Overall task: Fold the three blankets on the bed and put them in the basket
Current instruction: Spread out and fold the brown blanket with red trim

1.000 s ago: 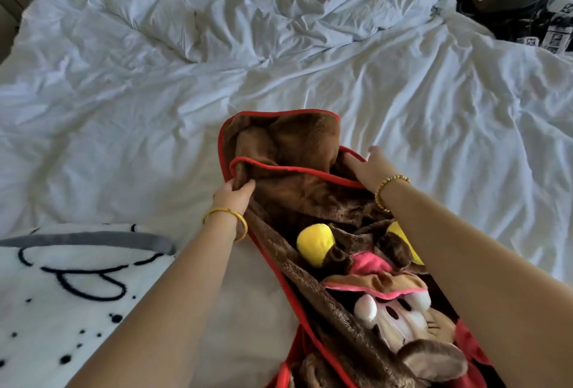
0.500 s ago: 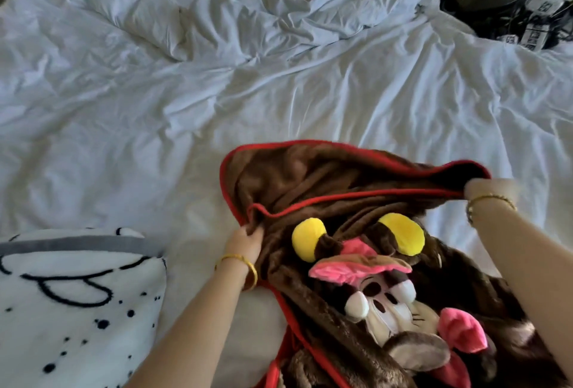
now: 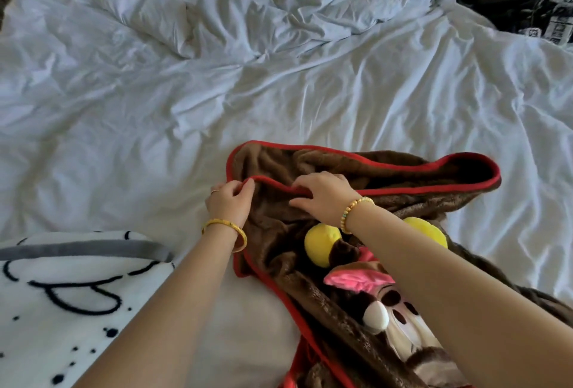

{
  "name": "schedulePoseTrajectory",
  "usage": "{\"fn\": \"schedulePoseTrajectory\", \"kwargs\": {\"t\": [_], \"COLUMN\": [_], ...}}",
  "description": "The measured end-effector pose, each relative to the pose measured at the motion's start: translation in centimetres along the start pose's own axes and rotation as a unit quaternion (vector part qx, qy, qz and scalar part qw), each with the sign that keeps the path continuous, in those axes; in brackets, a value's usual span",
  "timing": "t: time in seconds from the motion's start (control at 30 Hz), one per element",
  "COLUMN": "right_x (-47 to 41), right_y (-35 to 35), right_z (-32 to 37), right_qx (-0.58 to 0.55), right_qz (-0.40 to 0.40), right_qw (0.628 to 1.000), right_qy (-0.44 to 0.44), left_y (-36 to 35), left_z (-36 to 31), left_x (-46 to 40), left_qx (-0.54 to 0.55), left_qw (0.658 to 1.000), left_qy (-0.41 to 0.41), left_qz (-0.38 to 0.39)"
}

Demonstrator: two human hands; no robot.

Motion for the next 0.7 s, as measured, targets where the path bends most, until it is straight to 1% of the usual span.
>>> {"fn": "schedulePoseTrajectory", "kwargs": {"t": [0.03,0.07,0.13,0.17,0.2,0.23,0.27,0.33,0.43,0.5,0.57,0.7], "right_x": [-0.4,-0.8,-1.9,-2.6,-3.4,-4.3,-5.1,-6.7,-8.3,-9.1,-9.7,-10.6], "right_y": [-0.2,-0.2,0.6,1.2,1.7,2.1,2.3,2.1,0.9,0.1,-0.7,-1.2], "right_z": [0.2,0.3,0.6,0.9,1.1,1.4,1.5,1.8,1.7,1.1,0.3,-0.6], "right_qx": [-0.008,-0.031,-0.09,-0.111,-0.122,-0.13,-0.132,-0.126,-0.1,-0.104,-0.113,-0.149], "right_qz": [-0.012,-0.043,-0.135,-0.175,-0.202,-0.215,-0.217,-0.195,-0.145,-0.122,-0.105,-0.112], "right_qw": [1.0,0.999,0.986,0.977,0.969,0.965,0.964,0.969,0.979,0.979,0.978,0.969], "right_qy": [0.0,-0.009,-0.042,-0.056,-0.068,-0.078,-0.084,-0.09,-0.102,-0.122,-0.141,-0.163], "left_y": [0.2,0.5,0.9,1.1,1.1,1.1,0.9,0.5,0.2,0.0,-0.1,-0.7], "left_z": [-0.1,-0.4,-1.3,-2.0,-2.6,-3.0,-3.0,-2.5,-1.6,-1.4,-1.7,-3.3], "left_x": [-0.4,-0.8,-1.5,-1.8,-2.3,-2.9,-3.6,-5.1,-6.6,-7.4,-8.0,-8.4], "left_qx": [-0.017,-0.034,-0.021,0.0,0.012,0.008,-0.011,-0.043,-0.006,-0.014,-0.027,0.003], "left_qw": [1.0,0.999,0.991,0.986,0.984,0.986,0.989,0.993,0.998,0.999,0.998,0.983], "left_qy": [-0.009,-0.036,-0.105,-0.122,-0.123,-0.107,-0.082,-0.037,-0.001,-0.014,-0.035,-0.149], "left_qz": [0.002,-0.013,-0.081,-0.112,-0.129,-0.13,-0.124,-0.102,-0.065,-0.047,-0.046,-0.102]}}
Point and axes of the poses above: each hand's wrist, its own x-axis away from the middle knuckle, its own y-axis out of the back of the hand, z = x × y, the point moved 1 cm from there along -x, towards the middle knuckle, and after that the axes turned 2 degrees about x, right-handed, at the moved point
